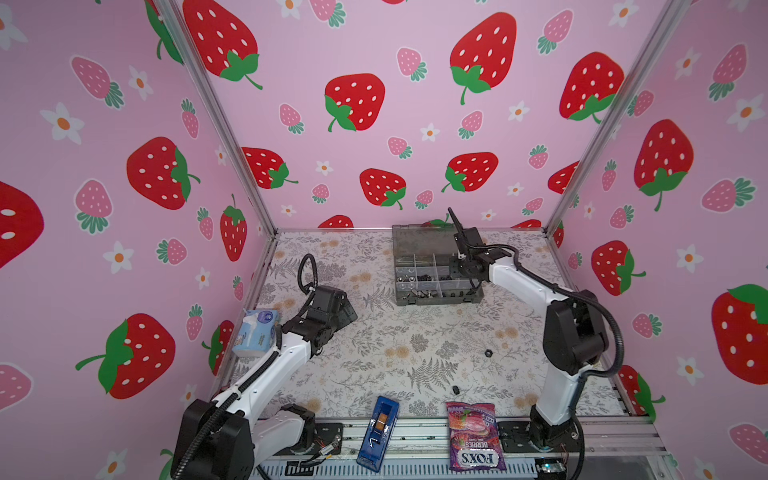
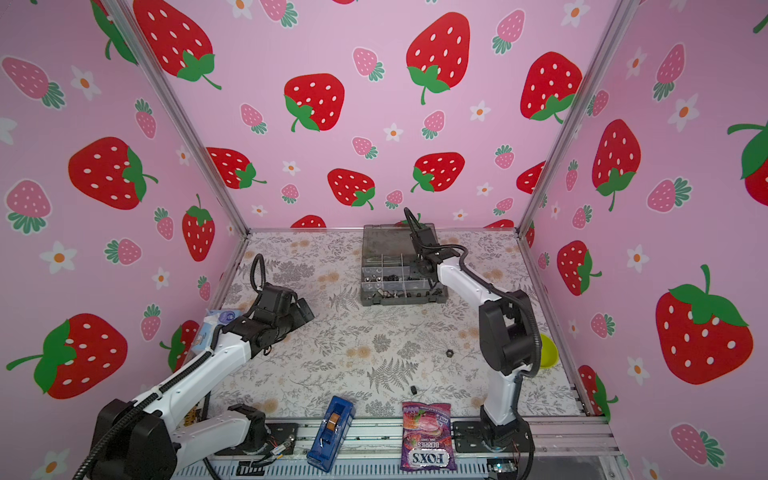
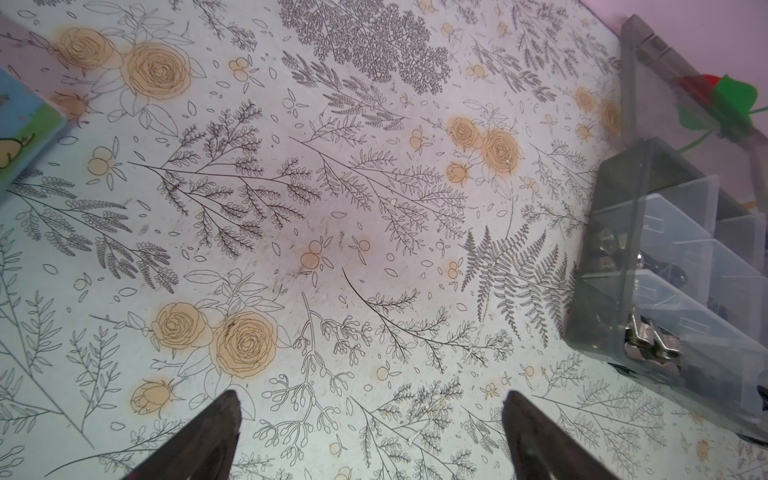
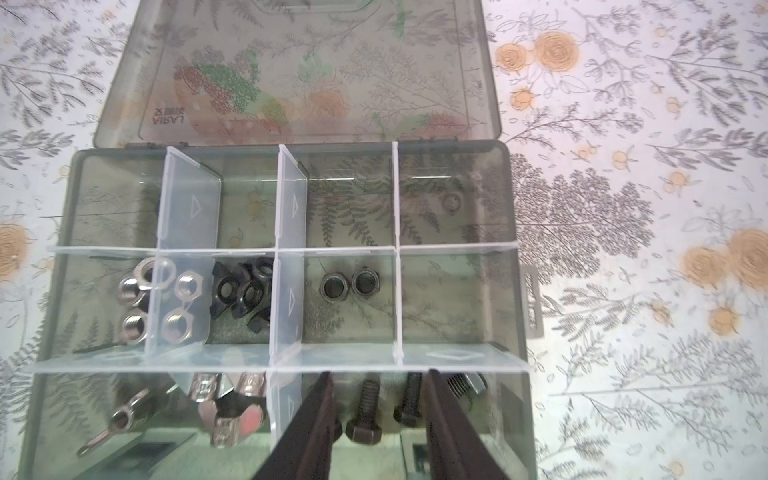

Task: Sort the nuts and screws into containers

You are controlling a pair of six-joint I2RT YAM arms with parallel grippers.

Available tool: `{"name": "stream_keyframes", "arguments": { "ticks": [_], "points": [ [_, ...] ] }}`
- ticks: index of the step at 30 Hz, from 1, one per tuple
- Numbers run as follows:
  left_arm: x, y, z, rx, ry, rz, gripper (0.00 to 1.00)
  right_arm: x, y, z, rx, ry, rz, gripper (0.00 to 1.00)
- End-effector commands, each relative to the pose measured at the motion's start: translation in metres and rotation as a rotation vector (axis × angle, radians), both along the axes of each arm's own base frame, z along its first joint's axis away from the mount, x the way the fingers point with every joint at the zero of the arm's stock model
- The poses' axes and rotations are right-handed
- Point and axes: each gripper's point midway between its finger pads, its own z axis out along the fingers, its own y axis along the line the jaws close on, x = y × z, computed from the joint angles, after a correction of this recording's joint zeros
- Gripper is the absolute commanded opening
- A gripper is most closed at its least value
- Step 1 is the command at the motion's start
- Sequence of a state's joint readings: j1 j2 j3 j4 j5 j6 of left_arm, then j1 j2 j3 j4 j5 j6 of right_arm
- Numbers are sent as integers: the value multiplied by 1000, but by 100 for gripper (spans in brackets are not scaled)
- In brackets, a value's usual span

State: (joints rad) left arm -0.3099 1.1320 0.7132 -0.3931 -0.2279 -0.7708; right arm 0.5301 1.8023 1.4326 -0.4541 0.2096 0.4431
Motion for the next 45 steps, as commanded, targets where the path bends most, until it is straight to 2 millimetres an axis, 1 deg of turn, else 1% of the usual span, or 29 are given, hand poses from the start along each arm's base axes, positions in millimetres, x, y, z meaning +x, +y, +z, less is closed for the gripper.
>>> {"name": "stream_keyframes", "arguments": {
  "ticks": [1,6,8,10,11,13,18,24,29,33,40,41,45],
  "points": [
    [2,5,11,22,-19,10,99,-26,-16,0,17,12,-52,40],
    [3,1,10,16,-18,-19,99,-71,-45,-8,27,52,-115,44],
    [5,-2,10,13,-22,-40,99,-88,-56,-14,23,74,-135,46],
    [6,-6,11,11,-24,-66,99,-105,-68,-23,1,102,-157,51],
    [7,-8,12,10,-26,-82,99,-113,-74,-27,-11,121,-169,51],
    [8,-12,13,9,-25,-102,99,-128,-83,-36,-31,157,-180,56],
    [12,-26,15,7,-32,-157,99,-165,-100,-60,-59,250,-193,59],
    [17,-39,14,19,-27,-197,99,-196,-106,-83,-42,344,-184,57],
    [19,-44,13,3,-25,-197,99,-212,-102,-101,-18,415,-162,54],
    [19,-45,10,-2,-19,-197,99,-216,-97,-114,-6,459,-144,53],
    [21,-49,11,-17,-14,-199,99,-213,-94,-118,-12,472,-137,52],
    [22,-49,11,-19,-15,-197,99,-213,-94,-119,-17,473,-138,49],
    [22,-50,11,-26,-18,-195,99,-215,-96,-125,-35,487,-134,47]
  ]
}}
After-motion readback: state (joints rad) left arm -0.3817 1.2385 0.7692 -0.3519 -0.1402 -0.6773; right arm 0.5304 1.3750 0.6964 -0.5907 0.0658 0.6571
